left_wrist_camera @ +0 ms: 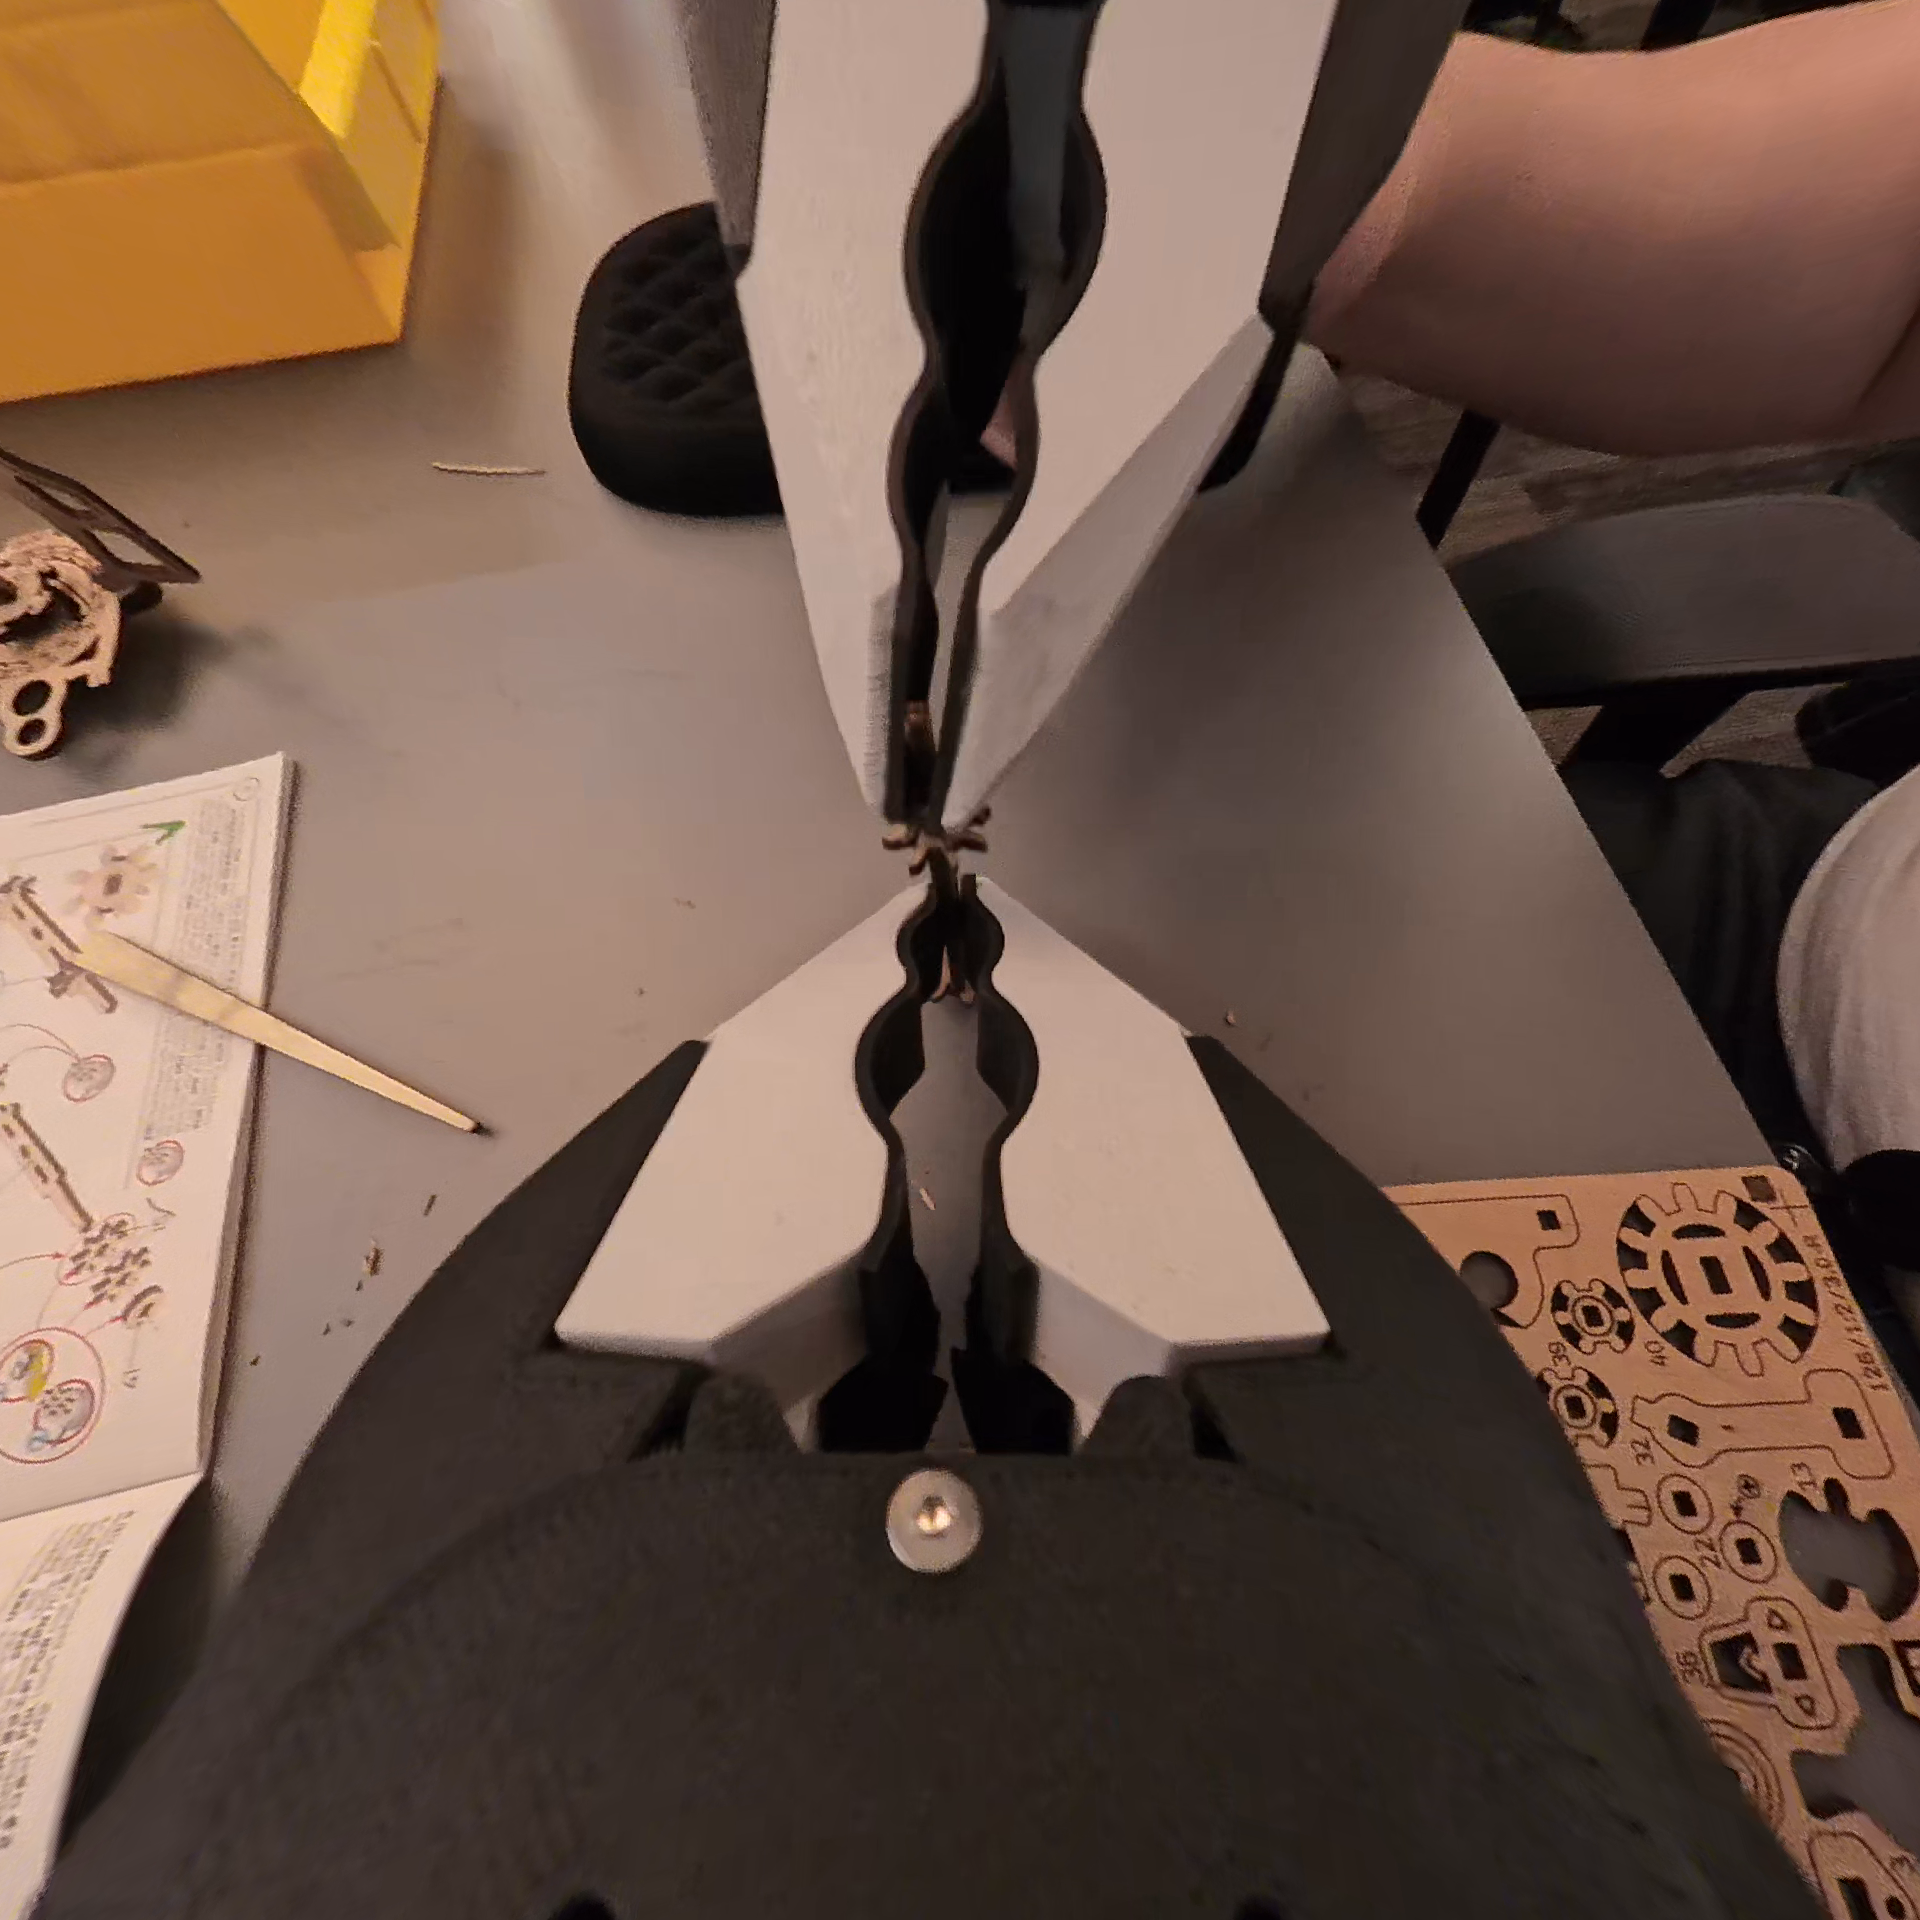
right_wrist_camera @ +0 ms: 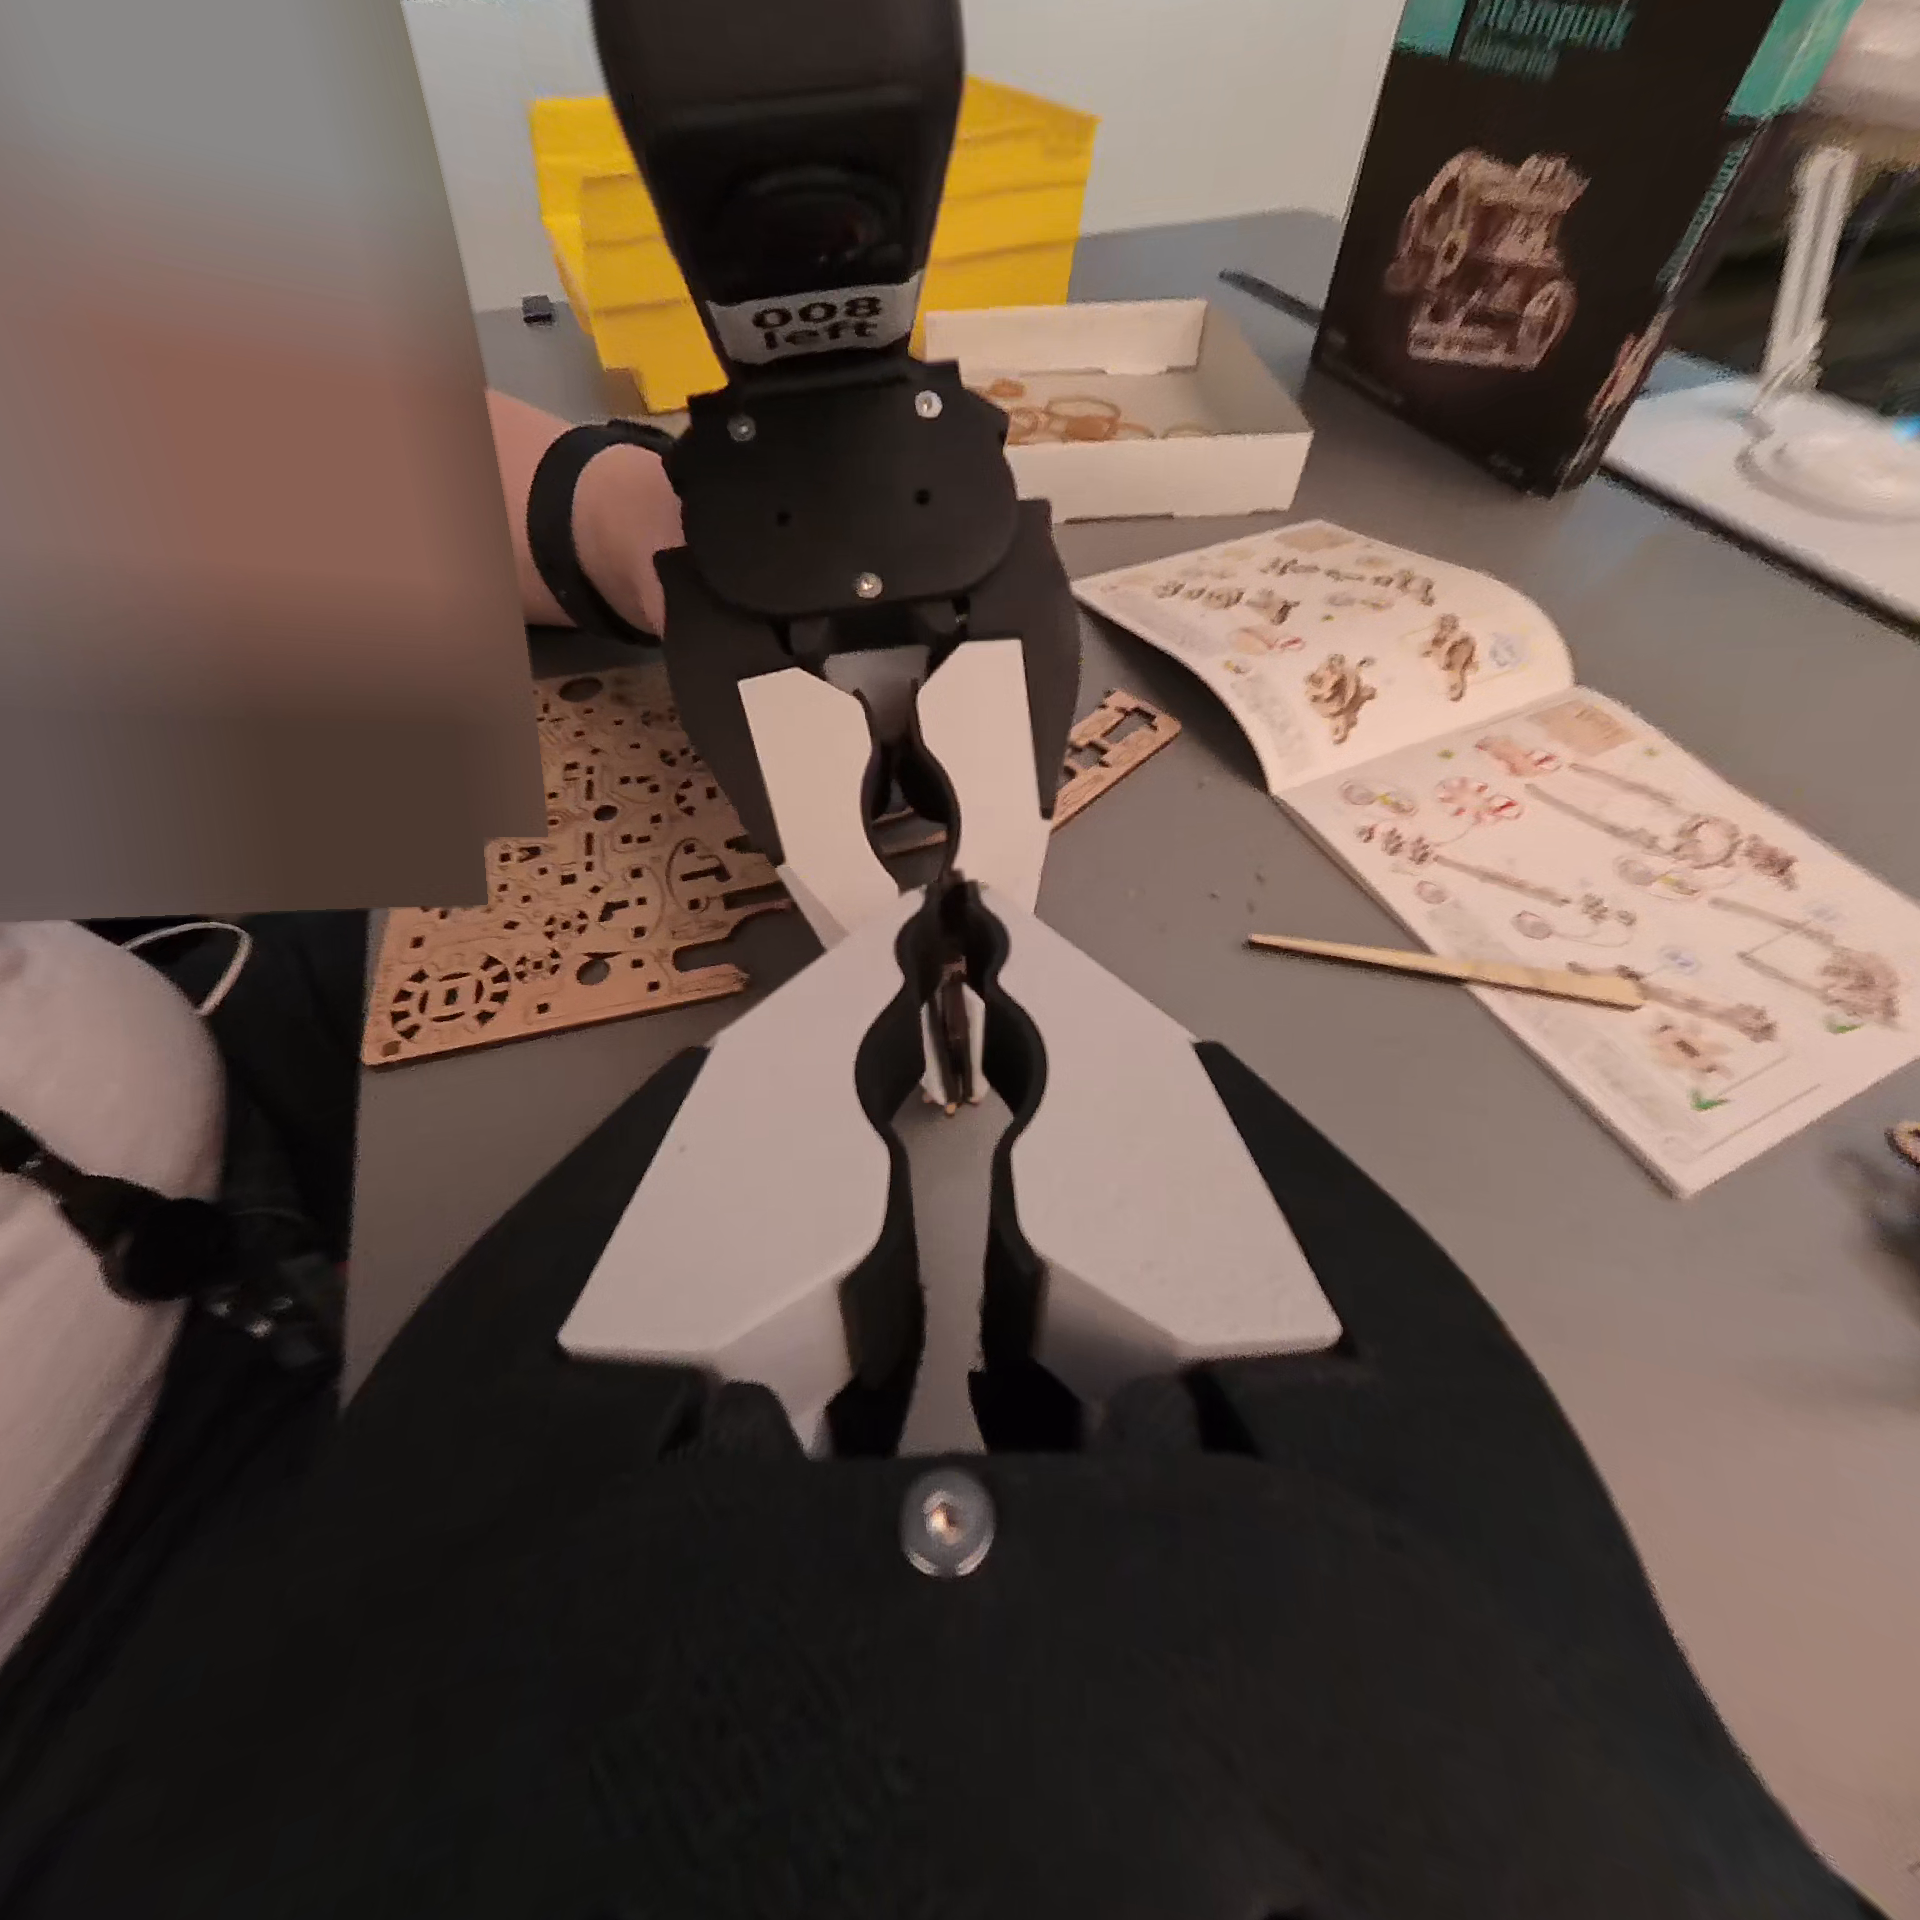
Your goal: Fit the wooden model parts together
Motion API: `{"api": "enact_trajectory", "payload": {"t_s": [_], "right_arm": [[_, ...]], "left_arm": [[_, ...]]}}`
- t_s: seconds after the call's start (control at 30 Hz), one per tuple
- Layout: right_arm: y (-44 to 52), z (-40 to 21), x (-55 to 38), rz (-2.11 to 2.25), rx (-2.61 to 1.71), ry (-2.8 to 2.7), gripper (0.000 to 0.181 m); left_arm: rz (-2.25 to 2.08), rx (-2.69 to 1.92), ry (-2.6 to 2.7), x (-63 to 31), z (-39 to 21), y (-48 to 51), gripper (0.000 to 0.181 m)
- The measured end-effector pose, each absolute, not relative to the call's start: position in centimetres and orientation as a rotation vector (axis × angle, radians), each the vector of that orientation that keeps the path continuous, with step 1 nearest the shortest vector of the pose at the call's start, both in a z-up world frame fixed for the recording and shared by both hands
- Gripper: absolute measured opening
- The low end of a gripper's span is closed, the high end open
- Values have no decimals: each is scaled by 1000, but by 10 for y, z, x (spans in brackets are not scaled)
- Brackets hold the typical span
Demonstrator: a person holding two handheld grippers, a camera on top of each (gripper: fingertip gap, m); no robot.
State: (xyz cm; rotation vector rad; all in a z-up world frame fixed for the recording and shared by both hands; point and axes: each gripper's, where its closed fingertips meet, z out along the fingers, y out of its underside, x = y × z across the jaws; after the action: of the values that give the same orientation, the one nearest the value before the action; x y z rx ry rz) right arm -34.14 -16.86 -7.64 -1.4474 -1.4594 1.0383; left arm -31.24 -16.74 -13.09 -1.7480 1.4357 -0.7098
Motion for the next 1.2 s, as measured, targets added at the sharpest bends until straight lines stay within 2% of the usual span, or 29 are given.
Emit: {"api": "enact_trajectory", "payload": {"t_s": [0.1,0.2,0.27,0.43,0.57,0.73,0.87,1.07,1.2], "right_arm": [[-168,-80,-344,1120,-1453,-1414,2],[-160,-80,-341,1120,-1470,-1360,2],[-160,-80,-340,1138,-1471,-1343,2],[-162,-80,-341,1119,-1483,-1378,2],[-167,-79,-340,1081,-1516,-1477,3],[-169,-61,-334,879,-1560,-1700,5],[-169,-75,-330,565,-1636,-1958,11],[-169,-85,-330,351,-1650,-2147,3],[-170,-87,-331,289,-1668,-2231,5]], "left_arm": [[-694,-1763,1441,-314,-134,-166,0],[-629,-1711,1440,-311,-131,-164,13],[-612,-1696,1438,-310,-130,-164,15],[-692,-1697,1384,-308,-122,-162,3],[-753,-1707,1403,-307,-122,-166,0],[-738,-1693,1412,-307,-123,-167,0],[-750,-1702,1407,-307,-123,-166,0],[-740,-1696,1411,-306,-123,-167,0],[-751,-1702,1409,-307,-123,-167,0]]}}
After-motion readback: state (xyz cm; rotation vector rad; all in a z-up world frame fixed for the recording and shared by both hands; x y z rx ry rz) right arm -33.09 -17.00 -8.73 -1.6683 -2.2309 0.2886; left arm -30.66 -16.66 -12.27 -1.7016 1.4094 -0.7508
